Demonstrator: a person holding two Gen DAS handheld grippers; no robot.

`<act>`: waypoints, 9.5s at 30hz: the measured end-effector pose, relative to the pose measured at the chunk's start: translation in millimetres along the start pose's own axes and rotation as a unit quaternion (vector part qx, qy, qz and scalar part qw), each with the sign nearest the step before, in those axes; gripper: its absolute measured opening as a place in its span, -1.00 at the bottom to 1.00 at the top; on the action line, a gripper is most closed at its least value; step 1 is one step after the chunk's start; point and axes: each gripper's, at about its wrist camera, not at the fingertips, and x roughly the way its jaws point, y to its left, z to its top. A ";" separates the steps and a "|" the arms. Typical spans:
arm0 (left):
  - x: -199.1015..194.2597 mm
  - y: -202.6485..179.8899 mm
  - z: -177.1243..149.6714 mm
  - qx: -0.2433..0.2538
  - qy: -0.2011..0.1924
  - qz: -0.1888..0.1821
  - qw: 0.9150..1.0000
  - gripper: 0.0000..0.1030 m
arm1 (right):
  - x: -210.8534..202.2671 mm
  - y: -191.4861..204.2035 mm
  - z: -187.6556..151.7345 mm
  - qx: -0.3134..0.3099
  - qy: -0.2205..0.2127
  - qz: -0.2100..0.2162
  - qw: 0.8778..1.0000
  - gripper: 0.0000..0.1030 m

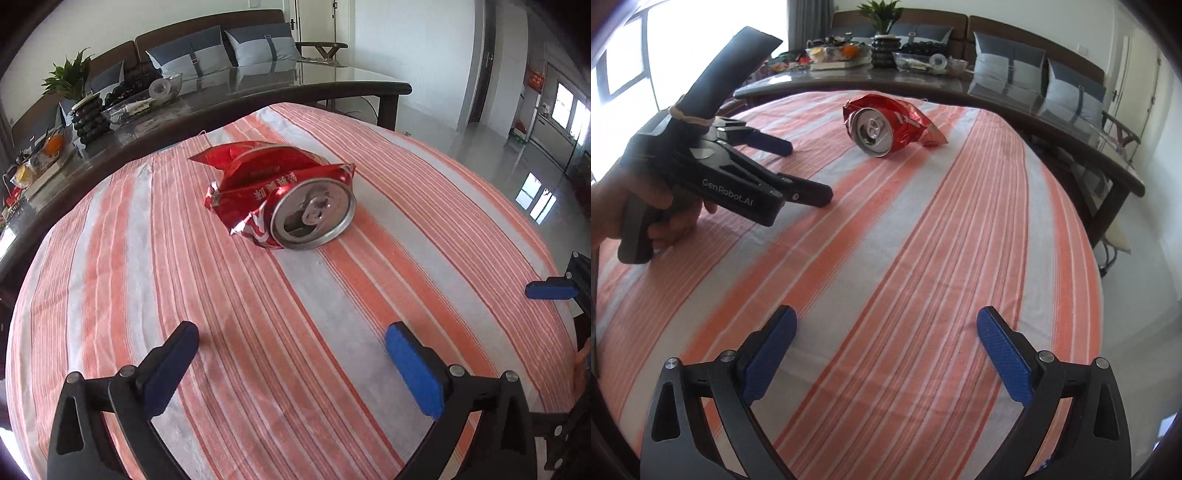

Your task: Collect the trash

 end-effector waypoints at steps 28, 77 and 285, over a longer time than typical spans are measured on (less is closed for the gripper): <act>9.3 19.0 50.3 0.077 -0.035 -0.085 0.993 0.28 | 0.1 1.6 -2.9 0.014 -0.005 0.022 1.000 0.91; -97.2 -23.0 -102.0 -0.062 -0.039 0.032 0.997 0.55 | -19.3 -2.6 5.3 0.098 0.084 0.034 0.991 -0.14; -109.0 -379.4 16.4 0.036 0.006 -0.087 0.996 1.00 | -260.2 -136.8 -190.9 0.368 0.029 -0.196 0.908 0.99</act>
